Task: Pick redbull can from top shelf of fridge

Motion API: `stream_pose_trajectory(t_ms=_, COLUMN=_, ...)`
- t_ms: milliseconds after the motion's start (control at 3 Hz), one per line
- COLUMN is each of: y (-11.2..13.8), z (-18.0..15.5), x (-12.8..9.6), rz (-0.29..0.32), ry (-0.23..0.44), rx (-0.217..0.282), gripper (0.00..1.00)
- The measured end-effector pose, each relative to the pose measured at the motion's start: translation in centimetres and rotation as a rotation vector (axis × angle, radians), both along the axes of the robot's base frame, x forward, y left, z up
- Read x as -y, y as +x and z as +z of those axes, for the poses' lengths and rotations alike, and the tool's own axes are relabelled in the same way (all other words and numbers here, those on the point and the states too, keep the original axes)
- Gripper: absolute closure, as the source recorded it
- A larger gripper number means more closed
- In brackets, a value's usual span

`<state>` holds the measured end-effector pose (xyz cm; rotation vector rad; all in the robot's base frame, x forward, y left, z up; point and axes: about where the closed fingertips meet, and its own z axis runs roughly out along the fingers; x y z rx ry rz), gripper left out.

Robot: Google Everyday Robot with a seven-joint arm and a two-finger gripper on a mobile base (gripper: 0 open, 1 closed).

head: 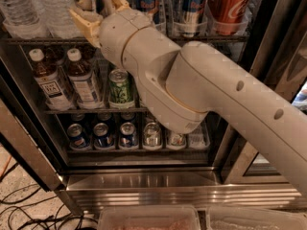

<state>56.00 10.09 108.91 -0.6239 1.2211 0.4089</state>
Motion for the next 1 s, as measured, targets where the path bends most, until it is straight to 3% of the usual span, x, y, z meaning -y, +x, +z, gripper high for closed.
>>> stream_pose_trajectory(t_ms=667, y=-2.7, z=-2.4, x=1.7, rz=0.028, ry=-0.031, rx=-0.036, gripper=1.00)
stream_pose_trajectory(t_ms=1000, y=-4.2, z=-4.6, x=2.4, rz=0.075, ry=-0.058, rx=-0.081, gripper=1.00)
